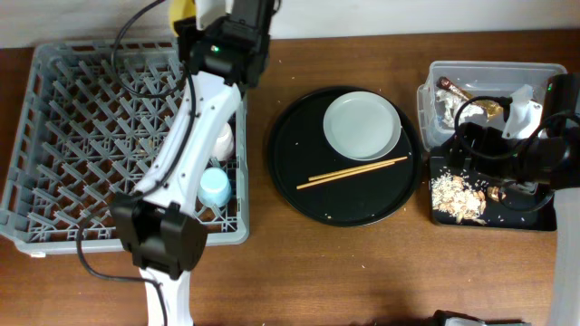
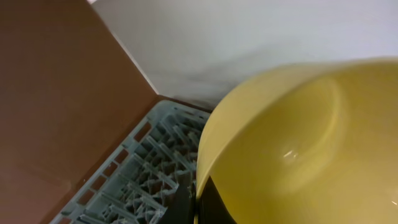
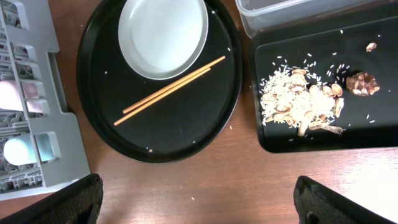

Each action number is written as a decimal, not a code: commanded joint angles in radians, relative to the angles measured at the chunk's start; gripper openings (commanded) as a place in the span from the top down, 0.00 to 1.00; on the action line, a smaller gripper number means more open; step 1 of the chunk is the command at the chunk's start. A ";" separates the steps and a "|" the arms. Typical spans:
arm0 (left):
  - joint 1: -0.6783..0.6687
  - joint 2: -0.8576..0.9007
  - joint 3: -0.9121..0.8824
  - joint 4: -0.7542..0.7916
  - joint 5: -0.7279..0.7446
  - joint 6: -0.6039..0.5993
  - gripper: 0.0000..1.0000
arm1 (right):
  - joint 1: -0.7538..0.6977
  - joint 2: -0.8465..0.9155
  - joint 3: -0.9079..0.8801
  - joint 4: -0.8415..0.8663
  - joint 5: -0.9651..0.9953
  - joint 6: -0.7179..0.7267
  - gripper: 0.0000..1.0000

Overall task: Sort waste into correct bins and load items into the dishwasher rack
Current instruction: 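Place the yellow bowl upright at the back of the rack, then reach the left gripper to the white plate rim, then lift the white plate with the left gripper and stand it in the rack, then move the left gripper back to the chopsticks on the black tray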

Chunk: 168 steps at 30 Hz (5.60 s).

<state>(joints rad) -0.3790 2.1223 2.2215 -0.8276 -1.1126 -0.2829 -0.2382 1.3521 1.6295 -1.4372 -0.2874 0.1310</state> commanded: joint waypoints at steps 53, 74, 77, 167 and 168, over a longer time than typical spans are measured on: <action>-0.089 0.117 -0.001 -0.171 0.462 0.190 0.02 | -0.004 0.001 -0.005 0.001 0.011 -0.004 0.01; -0.227 0.355 -0.001 -0.191 1.090 -0.203 0.31 | -0.005 0.002 -0.005 0.001 0.011 -0.004 0.02; -0.245 0.386 -0.001 -0.179 1.089 -0.203 0.38 | -0.005 0.002 -0.005 0.001 0.012 -0.004 0.02; -0.005 0.219 0.487 -0.792 1.316 0.727 0.14 | -0.005 0.002 -0.005 0.001 0.012 -0.004 0.01; -0.035 0.237 0.458 -0.786 1.315 0.727 0.14 | -0.005 0.002 -0.005 0.001 0.011 -0.004 0.02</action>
<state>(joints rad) -0.3321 2.2669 2.7697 -1.6096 0.0788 0.3786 -0.2382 1.3540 1.6287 -1.4357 -0.2844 0.1307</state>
